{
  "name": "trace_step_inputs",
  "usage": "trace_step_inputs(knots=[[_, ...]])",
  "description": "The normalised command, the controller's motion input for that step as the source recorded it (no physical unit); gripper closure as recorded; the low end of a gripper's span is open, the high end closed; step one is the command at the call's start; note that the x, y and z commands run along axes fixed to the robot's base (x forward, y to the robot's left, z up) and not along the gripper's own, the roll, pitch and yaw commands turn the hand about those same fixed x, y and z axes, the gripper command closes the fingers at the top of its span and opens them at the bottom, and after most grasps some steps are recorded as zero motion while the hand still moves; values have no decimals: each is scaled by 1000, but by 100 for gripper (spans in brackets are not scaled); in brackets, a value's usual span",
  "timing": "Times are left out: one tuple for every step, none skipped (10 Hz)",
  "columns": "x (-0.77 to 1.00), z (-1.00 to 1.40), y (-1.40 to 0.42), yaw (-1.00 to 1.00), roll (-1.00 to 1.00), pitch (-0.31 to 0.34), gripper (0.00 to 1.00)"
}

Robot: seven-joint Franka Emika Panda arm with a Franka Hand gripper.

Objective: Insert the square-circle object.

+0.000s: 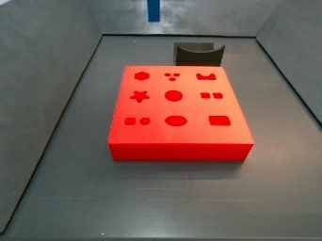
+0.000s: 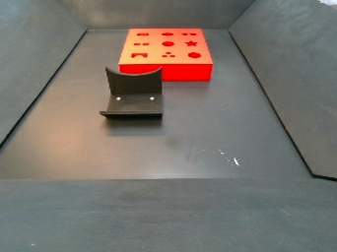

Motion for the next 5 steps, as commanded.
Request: trace_step_inputs(knots=[[0, -191, 0, 0, -67, -67, 100], [0, -449, 0, -23, -157, -163, 100], [-31, -574, -40, -63, -134, -209, 100], [0, -717, -109, -134, -80, -230, 100], [0, -757, -169, -203, -47, -246, 100]])
